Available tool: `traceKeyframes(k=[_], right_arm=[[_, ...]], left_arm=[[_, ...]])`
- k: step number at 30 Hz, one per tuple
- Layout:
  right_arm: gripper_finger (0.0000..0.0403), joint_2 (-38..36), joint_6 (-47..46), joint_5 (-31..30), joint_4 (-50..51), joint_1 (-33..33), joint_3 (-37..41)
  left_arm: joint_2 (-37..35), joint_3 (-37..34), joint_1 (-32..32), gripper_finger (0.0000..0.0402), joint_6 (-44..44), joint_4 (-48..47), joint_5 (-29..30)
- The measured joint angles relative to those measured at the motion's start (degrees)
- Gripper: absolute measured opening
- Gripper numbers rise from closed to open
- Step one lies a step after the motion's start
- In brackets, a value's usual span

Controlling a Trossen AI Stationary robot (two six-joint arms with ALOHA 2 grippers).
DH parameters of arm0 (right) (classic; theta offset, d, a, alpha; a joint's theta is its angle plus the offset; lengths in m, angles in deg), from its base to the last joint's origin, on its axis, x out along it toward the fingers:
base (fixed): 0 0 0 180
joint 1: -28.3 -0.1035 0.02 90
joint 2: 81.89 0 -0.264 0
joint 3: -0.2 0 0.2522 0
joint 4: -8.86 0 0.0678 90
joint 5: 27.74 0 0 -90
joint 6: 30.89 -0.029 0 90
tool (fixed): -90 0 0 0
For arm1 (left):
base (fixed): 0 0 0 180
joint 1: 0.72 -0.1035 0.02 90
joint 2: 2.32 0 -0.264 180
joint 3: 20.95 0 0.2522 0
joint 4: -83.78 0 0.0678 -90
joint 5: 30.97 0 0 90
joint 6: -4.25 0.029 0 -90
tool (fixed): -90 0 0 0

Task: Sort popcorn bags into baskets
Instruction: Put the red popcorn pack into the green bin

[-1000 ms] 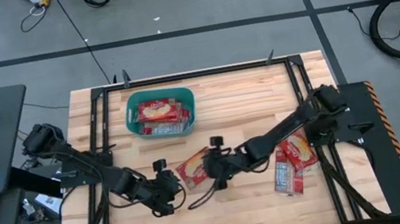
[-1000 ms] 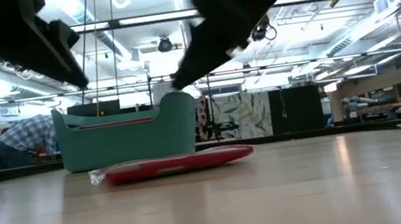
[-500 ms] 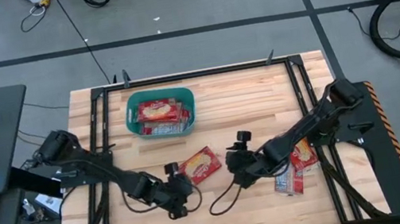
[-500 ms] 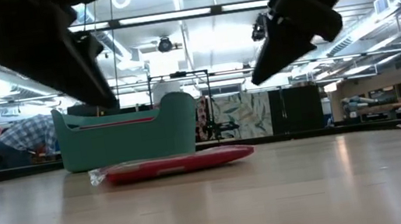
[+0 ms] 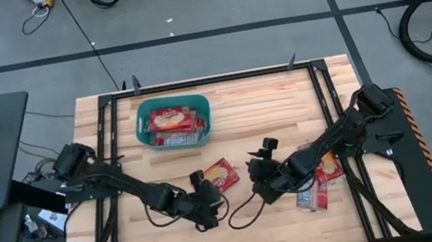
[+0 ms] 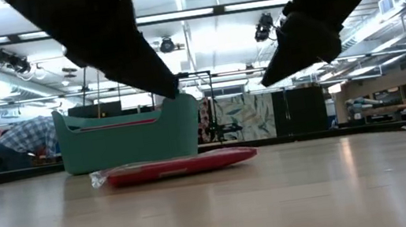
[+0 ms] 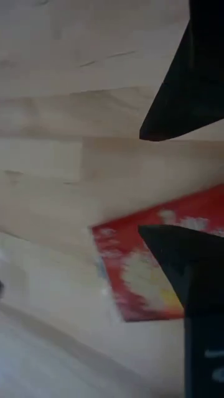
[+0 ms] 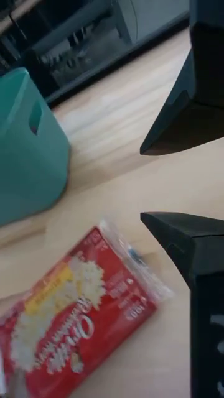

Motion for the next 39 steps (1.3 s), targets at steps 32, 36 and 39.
traceKeyframes(k=[32, 36, 39], right_arm=[[0.0165, 0.0, 0.5, -1.1, 0.0, -1.5, 0.1], [0.0165, 0.0, 0.3, -0.8, -0.3, -1.6, 0.1], [0.0165, 0.0, 0.4, -0.8, -0.6, -2.0, 0.1]], left_arm=[[14.4, 0.8, -0.1, 0.0116, 5.0, -3.1, 10.1], [14.5, 0.7, 0.0, 0.0037, 4.6, -5.3, 10.3], [14.4, 0.6, 0.2, 0.0018, 3.6, -6.7, 10.5]])
